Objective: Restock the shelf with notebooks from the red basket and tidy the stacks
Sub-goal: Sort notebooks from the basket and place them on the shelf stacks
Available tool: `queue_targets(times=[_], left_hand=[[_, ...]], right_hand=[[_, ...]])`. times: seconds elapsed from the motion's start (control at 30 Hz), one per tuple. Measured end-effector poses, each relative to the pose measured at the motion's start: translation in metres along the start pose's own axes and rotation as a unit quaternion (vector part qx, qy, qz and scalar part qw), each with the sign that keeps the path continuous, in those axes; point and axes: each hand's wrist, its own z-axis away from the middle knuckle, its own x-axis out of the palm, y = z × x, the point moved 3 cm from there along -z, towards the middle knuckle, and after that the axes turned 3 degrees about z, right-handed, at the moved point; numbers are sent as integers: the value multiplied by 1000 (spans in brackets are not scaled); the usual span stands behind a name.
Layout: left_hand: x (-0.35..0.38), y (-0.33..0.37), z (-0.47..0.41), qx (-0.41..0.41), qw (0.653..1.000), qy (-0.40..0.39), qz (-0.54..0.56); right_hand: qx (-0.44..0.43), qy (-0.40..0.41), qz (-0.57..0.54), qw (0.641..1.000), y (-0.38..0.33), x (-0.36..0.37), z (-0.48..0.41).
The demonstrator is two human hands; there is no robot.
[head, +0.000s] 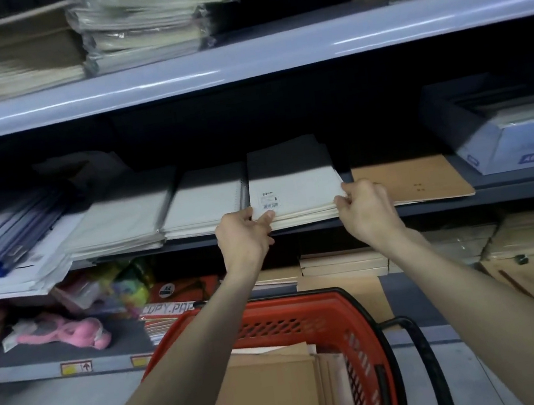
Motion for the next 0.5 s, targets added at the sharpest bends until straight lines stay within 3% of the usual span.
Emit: queue_targets(times=[0.1, 0.23, 0.33, 0.43, 0.5], left_hand=[[-16, 6, 10, 25, 999, 14, -20], [-43, -2, 26, 51, 998, 14, -43], [-66, -32, 30, 51, 993, -12, -102], [-89, -92, 28, -19, 979, -82, -184], [-101, -137, 27, -109, 971, -124, -175]], right_hand=[[16, -46, 4, 999, -13, -6, 20], [-34, -48, 1, 998, -25, 4, 57], [-14, -112, -26, 993, -26, 32, 73], [37, -182, -48, 981, -11, 76, 89], [110, -235, -57, 964, 11, 114, 104]])
